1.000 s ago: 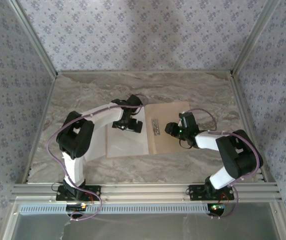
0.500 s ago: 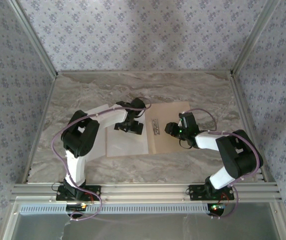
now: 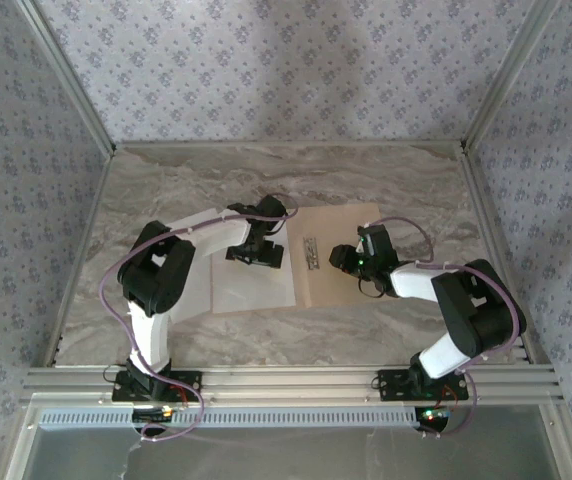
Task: Put the files into the folder
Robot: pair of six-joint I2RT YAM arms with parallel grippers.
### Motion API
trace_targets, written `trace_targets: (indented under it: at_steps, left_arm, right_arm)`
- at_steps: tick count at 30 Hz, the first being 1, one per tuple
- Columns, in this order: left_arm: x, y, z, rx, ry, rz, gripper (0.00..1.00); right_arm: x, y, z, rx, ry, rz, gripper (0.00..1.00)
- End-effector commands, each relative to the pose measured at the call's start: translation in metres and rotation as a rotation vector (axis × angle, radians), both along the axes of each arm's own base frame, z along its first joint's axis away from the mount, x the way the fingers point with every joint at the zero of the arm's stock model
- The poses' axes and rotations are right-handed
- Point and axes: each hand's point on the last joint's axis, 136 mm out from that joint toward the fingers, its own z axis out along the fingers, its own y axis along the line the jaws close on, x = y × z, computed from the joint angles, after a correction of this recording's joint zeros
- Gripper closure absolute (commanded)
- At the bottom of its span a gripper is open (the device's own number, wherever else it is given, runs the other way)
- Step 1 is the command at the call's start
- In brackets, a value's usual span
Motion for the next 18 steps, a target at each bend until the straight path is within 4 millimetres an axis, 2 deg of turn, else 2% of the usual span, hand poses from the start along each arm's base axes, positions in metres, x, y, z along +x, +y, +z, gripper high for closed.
trace_targets:
  at_steps: [1, 10, 13, 18]
  left_arm:
    - [-0.010, 0.017, -0.002, 0.048, 0.037, 0.003, 0.05]
    - [-0.008, 0.011, 0.007, 0.032, 0.040, -0.038, 0.05]
    - [-0.004, 0.005, 0.023, 0.007, 0.021, -0.044, 0.05]
    - [0.005, -0.003, 0.064, -0.044, -0.034, -0.045, 0.02]
  right_arm:
    - [-0.040, -0.018, -0.048, -0.078, 0.204, -0.017, 0.55]
    - [-0.041, -0.017, -0.049, -0.079, 0.204, -0.016, 0.55]
    - [-0.040, -0.018, -0.048, -0.077, 0.202, -0.016, 0.55]
    - [-0.041, -0.017, -0.046, -0.076, 0.198, -0.016, 0.55]
